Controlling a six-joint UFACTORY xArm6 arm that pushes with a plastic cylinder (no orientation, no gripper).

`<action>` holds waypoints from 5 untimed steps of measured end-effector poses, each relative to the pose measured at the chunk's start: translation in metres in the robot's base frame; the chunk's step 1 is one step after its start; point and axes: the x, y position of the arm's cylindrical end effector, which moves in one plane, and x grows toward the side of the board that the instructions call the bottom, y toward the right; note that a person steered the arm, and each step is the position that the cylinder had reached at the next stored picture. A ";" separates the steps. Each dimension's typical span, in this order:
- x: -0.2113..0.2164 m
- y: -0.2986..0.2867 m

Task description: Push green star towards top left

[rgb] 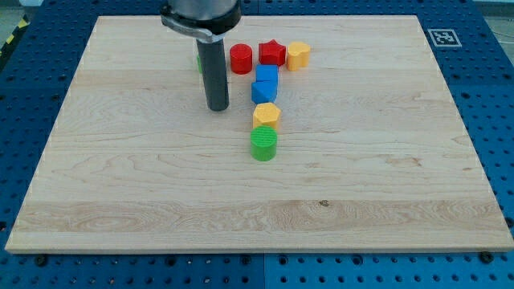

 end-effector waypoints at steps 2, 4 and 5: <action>-0.041 0.002; -0.077 -0.003; -0.092 -0.015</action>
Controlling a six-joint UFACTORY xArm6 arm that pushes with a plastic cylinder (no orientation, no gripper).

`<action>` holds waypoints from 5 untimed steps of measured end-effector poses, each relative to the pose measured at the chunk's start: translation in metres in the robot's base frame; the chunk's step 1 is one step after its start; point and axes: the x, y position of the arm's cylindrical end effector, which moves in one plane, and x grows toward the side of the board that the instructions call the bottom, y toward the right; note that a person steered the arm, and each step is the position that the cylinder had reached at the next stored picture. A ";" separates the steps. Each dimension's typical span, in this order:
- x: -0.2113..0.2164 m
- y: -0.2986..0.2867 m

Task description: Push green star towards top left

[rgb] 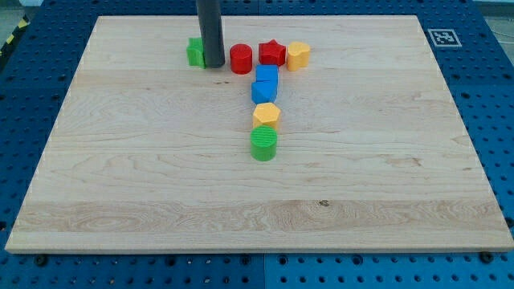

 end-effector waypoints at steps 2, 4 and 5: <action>-0.044 -0.020; -0.043 -0.068; -0.033 -0.073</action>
